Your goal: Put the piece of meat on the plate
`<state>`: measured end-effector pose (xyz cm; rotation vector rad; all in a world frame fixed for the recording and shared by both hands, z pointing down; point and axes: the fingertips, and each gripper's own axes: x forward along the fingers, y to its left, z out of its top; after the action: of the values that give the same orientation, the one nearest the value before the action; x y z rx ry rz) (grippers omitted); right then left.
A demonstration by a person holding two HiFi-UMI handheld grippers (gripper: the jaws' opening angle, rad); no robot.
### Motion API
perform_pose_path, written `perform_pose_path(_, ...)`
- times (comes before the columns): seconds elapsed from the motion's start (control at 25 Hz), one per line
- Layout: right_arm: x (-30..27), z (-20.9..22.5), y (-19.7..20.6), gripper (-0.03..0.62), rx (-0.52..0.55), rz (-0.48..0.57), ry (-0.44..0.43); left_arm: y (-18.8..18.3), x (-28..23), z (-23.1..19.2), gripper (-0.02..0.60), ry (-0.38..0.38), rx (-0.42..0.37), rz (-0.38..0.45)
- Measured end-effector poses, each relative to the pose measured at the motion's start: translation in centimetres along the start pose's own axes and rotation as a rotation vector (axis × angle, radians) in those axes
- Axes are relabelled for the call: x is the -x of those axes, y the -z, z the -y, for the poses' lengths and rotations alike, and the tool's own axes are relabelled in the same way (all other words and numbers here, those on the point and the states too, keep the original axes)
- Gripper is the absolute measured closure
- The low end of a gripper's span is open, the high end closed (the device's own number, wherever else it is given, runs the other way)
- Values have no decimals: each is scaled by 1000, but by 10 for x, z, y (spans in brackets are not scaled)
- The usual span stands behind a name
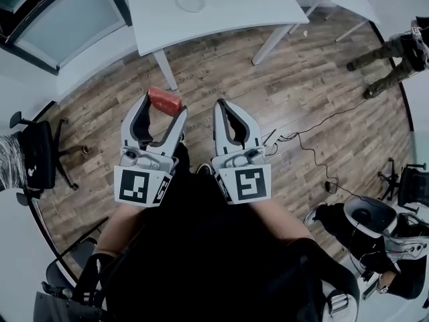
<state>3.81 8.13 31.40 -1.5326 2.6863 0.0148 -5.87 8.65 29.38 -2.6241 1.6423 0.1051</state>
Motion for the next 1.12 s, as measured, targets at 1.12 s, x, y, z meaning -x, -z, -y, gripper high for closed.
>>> perform_pose_path(1.12,-213,12,-4,591,73,-33,104,11,-150,-165,285,158,80,34)
